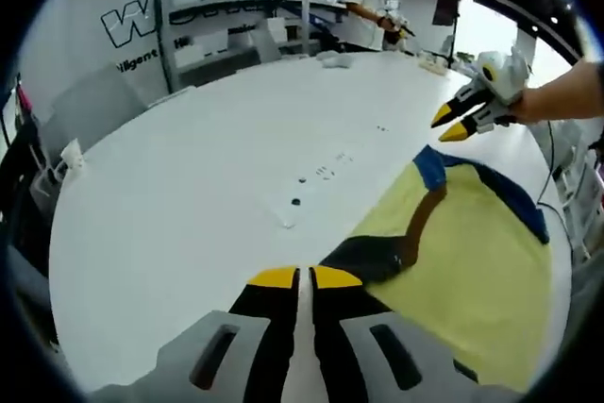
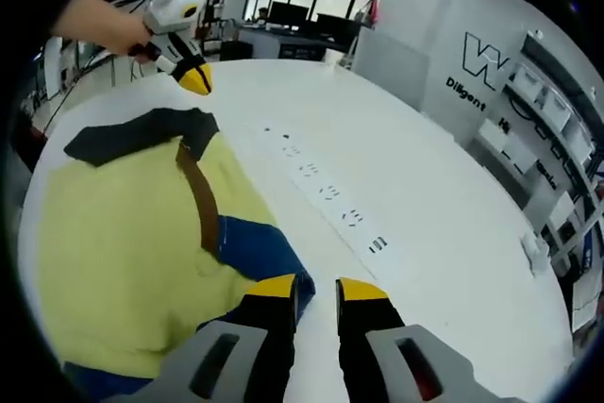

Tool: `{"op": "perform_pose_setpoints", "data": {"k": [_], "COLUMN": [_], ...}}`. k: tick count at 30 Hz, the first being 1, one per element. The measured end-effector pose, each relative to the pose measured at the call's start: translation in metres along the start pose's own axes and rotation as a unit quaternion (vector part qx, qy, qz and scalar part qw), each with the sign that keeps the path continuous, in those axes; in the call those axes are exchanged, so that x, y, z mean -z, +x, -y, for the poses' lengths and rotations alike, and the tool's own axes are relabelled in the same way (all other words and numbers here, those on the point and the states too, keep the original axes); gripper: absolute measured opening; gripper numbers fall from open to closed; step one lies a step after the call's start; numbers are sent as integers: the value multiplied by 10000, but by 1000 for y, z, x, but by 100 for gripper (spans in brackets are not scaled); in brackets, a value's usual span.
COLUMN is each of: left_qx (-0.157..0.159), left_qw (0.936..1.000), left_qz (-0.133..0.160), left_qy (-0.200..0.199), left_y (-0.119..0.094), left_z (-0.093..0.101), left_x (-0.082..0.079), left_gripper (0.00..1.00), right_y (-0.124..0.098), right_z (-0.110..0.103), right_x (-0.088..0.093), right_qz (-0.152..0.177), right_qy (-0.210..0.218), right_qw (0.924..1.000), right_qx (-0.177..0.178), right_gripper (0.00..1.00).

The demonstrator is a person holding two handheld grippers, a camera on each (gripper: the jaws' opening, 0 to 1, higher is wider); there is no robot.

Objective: Fold the garment on the visible template until the final outline fits inside the template.

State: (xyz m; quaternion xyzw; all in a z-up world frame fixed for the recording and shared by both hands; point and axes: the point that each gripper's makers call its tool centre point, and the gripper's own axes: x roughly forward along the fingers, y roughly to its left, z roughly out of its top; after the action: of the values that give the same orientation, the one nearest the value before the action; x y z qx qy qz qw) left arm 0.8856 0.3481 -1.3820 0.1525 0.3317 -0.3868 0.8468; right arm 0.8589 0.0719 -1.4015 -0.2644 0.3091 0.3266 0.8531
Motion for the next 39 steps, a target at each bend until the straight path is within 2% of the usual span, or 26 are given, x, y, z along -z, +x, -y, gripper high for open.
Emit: {"op": "perform_pose_setpoints", "data": {"k": [6,8,11,15,19,20,21,23,25,26,27,28,29,30,31,33,34,36,38,39], "left_qx": [241,320,409,482,619,633,701,791,862,925,943,988,1058,1063,999,1044,968,821,787,760], "left_qw": [9994,9979,9940,9887,9779,9728,9642,9551,9413,9337,9221,9152,9037,8966,8849,8753,8667,8567,8578,8557], "left_qz": [65,31,-75,-129,-85,-106,-71,-126,-87,-91,-144,-163,-198,-208,-299,-343,-363,-378,-316,-325], "left_qy": [239,570,1012,1414,1994,2227,2556,2851,3263,3457,3750,3905,4144,4293,4539,4710,4880,5079,5069,5108], "left_y": [-13,-16,-15,-7,5,7,11,16,22,23,25,27,29,31,32,35,37,40,42,43], "left_z": [21,28,37,41,45,46,48,49,49,51,52,54,57,58,57,59,57,53,53,53], "left_x": [3,8,14,15,10,9,7,10,9,9,12,14,16,17,20,24,25,23,21,20], "left_gripper": [8,8,11,14,16,17,17,18,20,20,20,21,21,21,21,21,21,21,21,21], "right_y": [-20,-24,-26,-19,-6,-4,0,5,10,12,14,15,17,18,20,23,24,26,28,28], "right_z": [-15,-23,-31,-34,-38,-39,-42,-45,-50,-51,-54,-57,-59,-61,-62,-65,-66,-67,-68,-69], "right_x": [3,6,11,9,0,-2,-4,-8,-13,-15,-17,-18,-18,-18,-17,-15,-14,-12,-9,-9], "right_qz": [212,233,198,151,185,224,201,254,302,286,326,356,321,327,283,279,259,233,190,187], "right_qy": [51,-33,-352,-628,-1087,-1175,-1267,-1451,-1643,-1870,-1969,-1940,-2064,-2166,-2329,-2386,-2456,-2589,-2693,-2712], "right_qw": [9997,9996,9989,9973,9927,9914,9898,9865,9821,9778,9752,9750,9721,9691,9650,9628,9609,9570,9541,9533], "right_qx": [-68,-134,-233,-339,-496,-539,-616,-717,-865,-901,-957,-1026,-1072,-1130,-1172,-1238,-1252,-1289,-1298,-1313], "right_gripper": [8,9,8,9,10,10,10,11,12,12,12,12,13,13,13,13,13,11,10,9]}}
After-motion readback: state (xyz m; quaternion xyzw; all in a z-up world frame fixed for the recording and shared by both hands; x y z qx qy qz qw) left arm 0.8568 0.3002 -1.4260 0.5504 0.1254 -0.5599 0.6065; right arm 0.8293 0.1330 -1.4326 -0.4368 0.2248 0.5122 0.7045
